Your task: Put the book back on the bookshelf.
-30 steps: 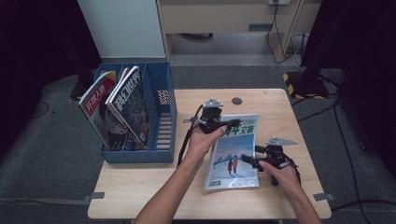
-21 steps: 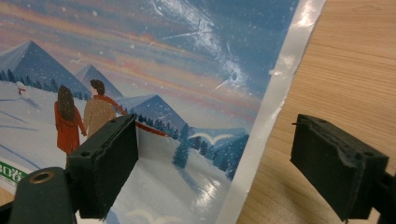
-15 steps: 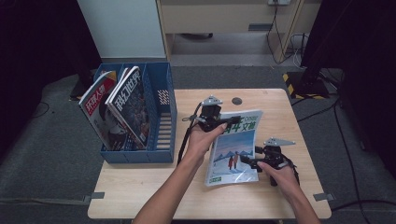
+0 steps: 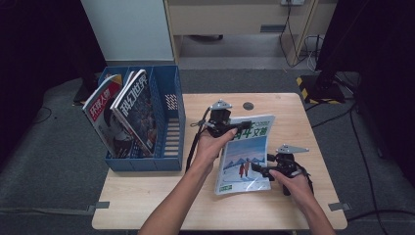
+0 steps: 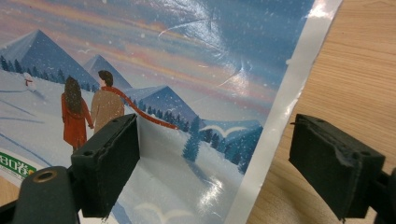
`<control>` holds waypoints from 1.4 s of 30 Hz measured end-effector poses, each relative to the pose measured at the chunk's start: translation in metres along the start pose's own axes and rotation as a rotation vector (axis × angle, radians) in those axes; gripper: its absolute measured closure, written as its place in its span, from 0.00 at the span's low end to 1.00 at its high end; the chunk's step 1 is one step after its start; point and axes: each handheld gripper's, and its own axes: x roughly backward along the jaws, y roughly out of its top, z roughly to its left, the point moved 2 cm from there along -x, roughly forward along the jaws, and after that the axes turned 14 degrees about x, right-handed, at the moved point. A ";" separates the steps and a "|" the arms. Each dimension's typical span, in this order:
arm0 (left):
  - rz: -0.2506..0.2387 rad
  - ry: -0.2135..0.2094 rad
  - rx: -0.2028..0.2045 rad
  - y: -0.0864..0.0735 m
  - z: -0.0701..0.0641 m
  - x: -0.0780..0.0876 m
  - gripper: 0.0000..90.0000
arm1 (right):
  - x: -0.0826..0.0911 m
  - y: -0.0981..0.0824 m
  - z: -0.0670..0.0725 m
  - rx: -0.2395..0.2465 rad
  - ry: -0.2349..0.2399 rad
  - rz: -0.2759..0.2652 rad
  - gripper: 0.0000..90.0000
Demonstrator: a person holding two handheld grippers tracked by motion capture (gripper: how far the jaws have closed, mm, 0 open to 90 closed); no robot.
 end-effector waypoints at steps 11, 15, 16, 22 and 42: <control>-0.053 -0.019 -0.018 0.014 -0.008 0.014 0.81 | 0.003 0.001 -0.002 0.002 -0.012 -0.015 0.19; -0.076 -0.021 -0.040 0.022 -0.010 0.024 0.81 | 0.006 0.001 -0.004 -0.010 -0.016 -0.024 0.19; -0.079 -0.023 -0.043 0.023 -0.010 0.026 0.81 | 0.007 0.001 -0.004 -0.008 -0.018 -0.023 0.19; -0.115 -0.022 -0.039 0.028 -0.009 0.039 0.81 | 0.009 -0.002 -0.006 0.000 -0.060 0.011 0.18; -0.156 0.010 -0.050 0.030 -0.006 0.063 0.81 | 0.011 -0.022 -0.026 0.092 -0.330 0.239 0.14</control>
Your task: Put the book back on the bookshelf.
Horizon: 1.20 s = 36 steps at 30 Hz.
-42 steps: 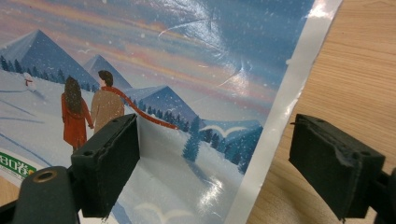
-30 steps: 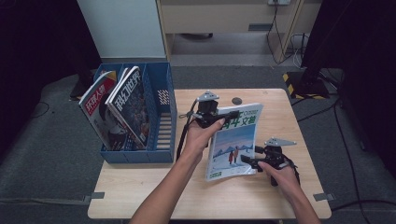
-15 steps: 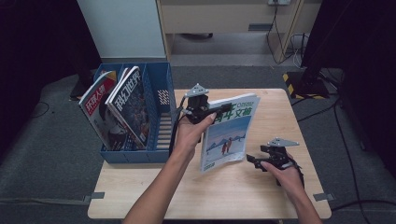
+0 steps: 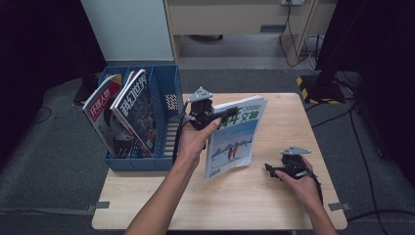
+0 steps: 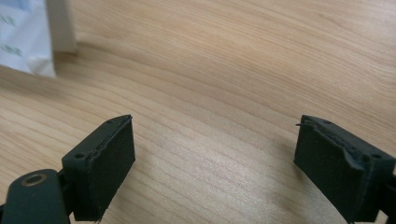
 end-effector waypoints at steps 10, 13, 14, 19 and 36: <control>-0.044 0.006 0.000 0.007 0.002 0.013 0.81 | -0.002 -0.003 -0.002 -0.004 -0.023 0.007 0.11; -0.045 0.010 -0.002 0.009 0.002 0.017 0.81 | -0.003 -0.003 -0.002 -0.005 -0.024 0.009 0.10; -0.046 0.012 -0.003 0.009 0.002 0.018 0.81 | -0.003 -0.003 -0.002 -0.005 -0.025 0.009 0.10; -0.058 0.018 0.003 0.011 0.002 0.024 0.81 | -0.002 -0.004 -0.002 -0.011 -0.025 0.015 0.10; -0.099 0.042 0.016 0.017 0.008 0.041 0.81 | -0.002 -0.004 -0.003 -0.014 -0.026 0.018 0.08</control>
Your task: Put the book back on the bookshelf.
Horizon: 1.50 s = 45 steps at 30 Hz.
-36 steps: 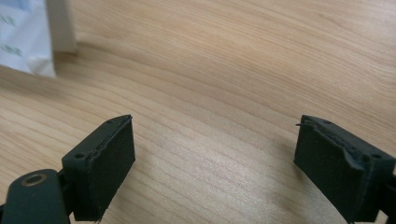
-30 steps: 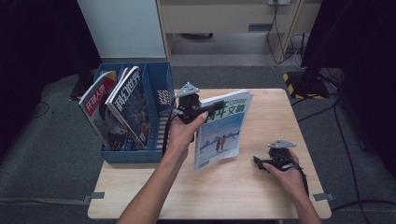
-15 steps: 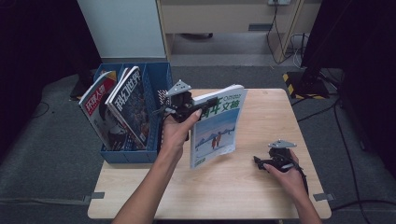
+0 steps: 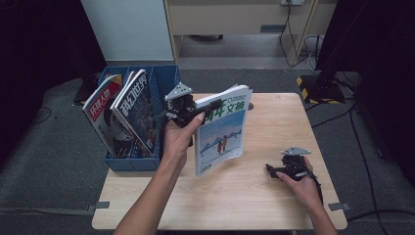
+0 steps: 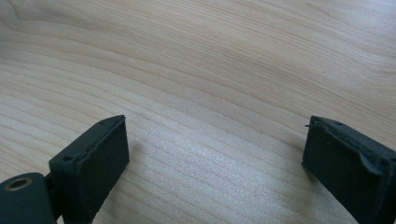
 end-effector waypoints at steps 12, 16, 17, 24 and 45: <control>-0.059 0.031 -0.002 0.013 0.001 0.025 0.81 | 0.000 0.000 0.000 0.002 0.000 0.000 0.08; -0.083 0.048 -0.007 0.019 0.002 0.036 0.81 | 0.000 0.000 0.000 0.002 0.000 0.000 0.08; -0.091 0.052 -0.007 0.021 0.002 0.039 0.81 | 0.000 0.000 0.000 0.002 0.000 0.000 0.08; -0.126 0.083 -0.006 0.029 0.005 0.058 0.81 | 0.000 0.000 -0.001 0.005 -0.003 -0.003 0.08; -0.214 0.155 0.006 0.051 0.012 0.128 0.81 | -0.001 0.000 0.000 0.004 -0.002 -0.001 0.08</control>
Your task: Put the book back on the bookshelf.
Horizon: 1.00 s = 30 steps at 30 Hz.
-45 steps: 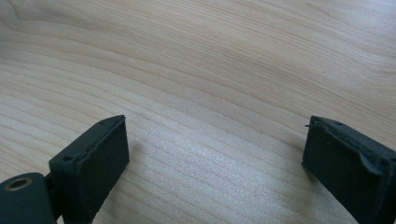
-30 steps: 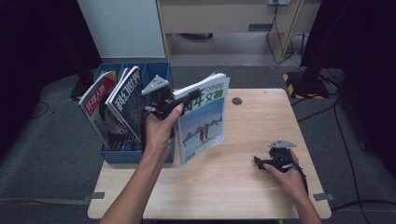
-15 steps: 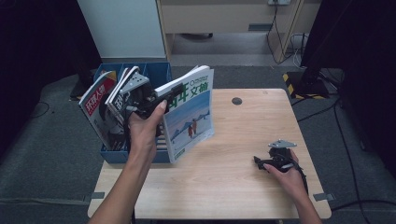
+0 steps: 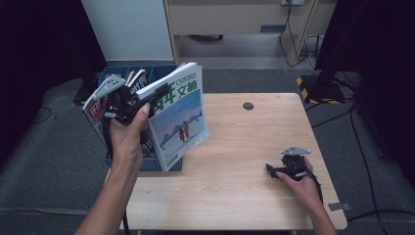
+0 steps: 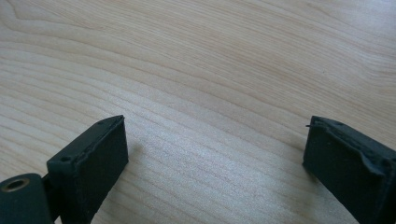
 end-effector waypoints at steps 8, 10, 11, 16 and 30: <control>-0.017 0.042 -0.001 0.007 0.012 0.019 0.81 | 0.000 0.000 0.000 -0.007 -0.003 0.001 0.07; -0.020 0.056 -0.001 0.009 0.015 0.024 0.81 | 0.000 0.000 0.000 -0.007 -0.002 0.001 0.07; -0.023 0.059 -0.001 0.010 0.016 0.026 0.81 | 0.000 0.000 0.000 -0.006 -0.003 0.001 0.07; -0.041 0.081 0.005 0.014 0.023 0.035 0.81 | 0.000 0.000 0.000 -0.007 -0.003 0.001 0.07; -0.058 0.145 0.015 0.019 0.044 0.042 0.81 | 0.000 0.000 0.000 -0.001 -0.004 0.002 0.07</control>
